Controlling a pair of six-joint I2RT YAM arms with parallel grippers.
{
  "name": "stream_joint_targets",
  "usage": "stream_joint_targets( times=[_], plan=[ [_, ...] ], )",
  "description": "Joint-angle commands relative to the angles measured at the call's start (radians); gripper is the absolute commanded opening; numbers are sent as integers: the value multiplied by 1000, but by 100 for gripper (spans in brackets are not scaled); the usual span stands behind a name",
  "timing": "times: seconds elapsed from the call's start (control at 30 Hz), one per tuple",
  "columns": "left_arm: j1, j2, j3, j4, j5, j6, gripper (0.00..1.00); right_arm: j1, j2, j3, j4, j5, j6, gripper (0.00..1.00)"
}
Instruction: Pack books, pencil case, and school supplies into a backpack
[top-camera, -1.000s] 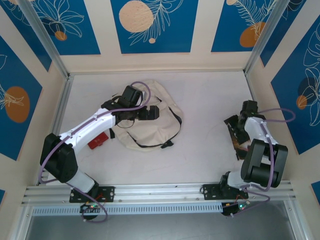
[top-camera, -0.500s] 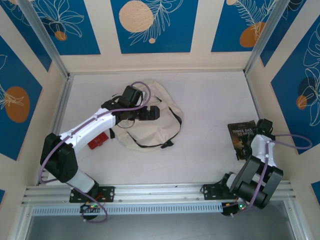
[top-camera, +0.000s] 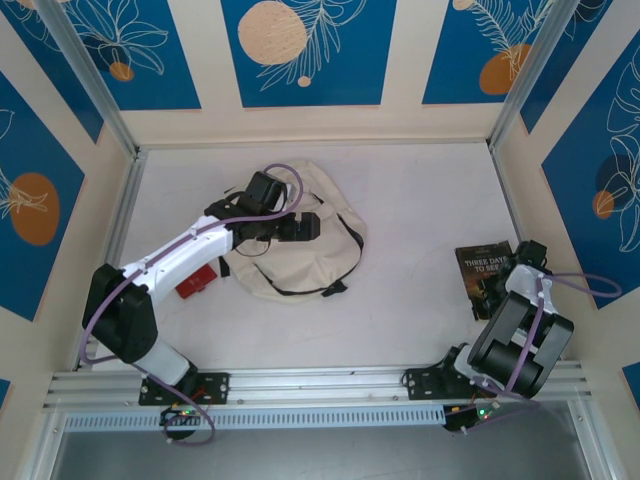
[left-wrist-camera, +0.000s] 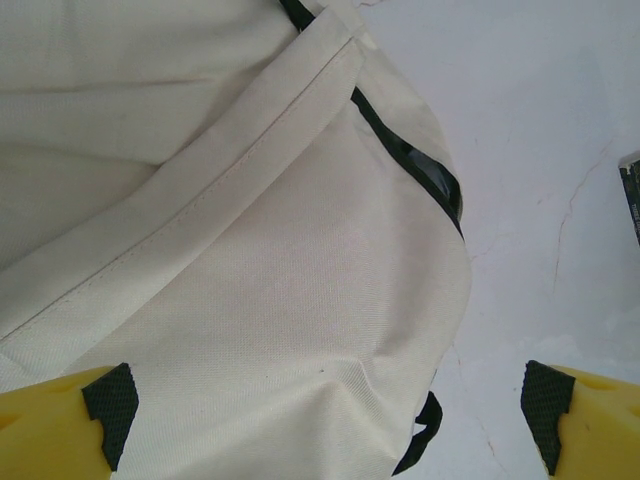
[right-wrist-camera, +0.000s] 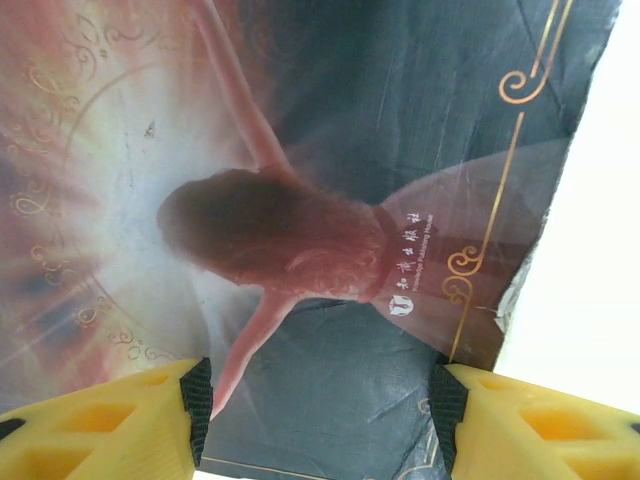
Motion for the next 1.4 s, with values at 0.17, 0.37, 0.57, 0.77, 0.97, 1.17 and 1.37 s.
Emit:
stream_joint_targets(
  times=[0.17, 0.37, 0.57, 0.77, 0.97, 1.17, 1.37],
  plan=[
    [5, 23, 39, 10, 27, 11, 100, 40, 27, 21, -24, 35, 13, 70],
    [4, 30, 42, 6, 26, 12, 100, 53, -35, 21, -63, 117, 39, 80],
    [5, 33, 47, -4, 24, 16, 100, 39, 7, 6, -51, 114, 50, 81],
    [5, 36, 47, -3, 25, 12, 100, 33, 36, 15, -40, 83, 38, 79],
    [5, 40, 49, -4, 26, 13, 100, 37, 47, 21, -21, 38, 10, 68],
    [4, 42, 52, -3, 24, 15, 100, 83, 82, 52, -16, -4, -16, 51],
    [5, 48, 52, -5, 22, 13, 100, 167, 171, 115, -19, -50, -58, 48]
  ],
)
